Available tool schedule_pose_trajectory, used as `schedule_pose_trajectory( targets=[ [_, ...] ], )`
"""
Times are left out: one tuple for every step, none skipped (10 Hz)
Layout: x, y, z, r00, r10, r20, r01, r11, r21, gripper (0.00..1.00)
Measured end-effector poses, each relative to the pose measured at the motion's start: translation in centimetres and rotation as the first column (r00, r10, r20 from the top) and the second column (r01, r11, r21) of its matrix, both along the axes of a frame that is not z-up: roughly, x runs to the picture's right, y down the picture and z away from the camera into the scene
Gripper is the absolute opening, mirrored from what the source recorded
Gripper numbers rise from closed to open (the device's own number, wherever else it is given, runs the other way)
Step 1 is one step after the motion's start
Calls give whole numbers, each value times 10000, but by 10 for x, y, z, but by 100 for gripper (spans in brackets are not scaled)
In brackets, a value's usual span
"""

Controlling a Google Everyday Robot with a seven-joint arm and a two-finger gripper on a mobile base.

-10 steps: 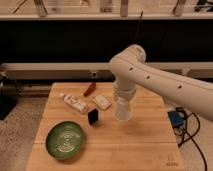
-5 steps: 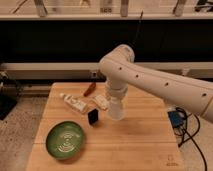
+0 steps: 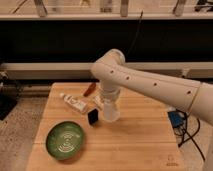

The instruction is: Place the ceramic cup over the eraser

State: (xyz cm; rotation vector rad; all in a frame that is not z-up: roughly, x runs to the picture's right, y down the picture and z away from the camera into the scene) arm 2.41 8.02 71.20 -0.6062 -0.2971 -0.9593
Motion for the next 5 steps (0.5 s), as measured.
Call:
schedule_pose_trajectory(
  targets=[
    [-1,-1,1,10000,1,-41,-1,10000,71,0],
    [3,-6,-2,9999,-6,-162,9,9999,158,0],
    [5,-11,-4,9997,-32,-241,37,9998,212,0],
    [6,-15,-6,9996,-75,-287,82,9997,241,0],
    [8,-18,-6,9994,-78,-333,87,9996,278,0]
  ],
)
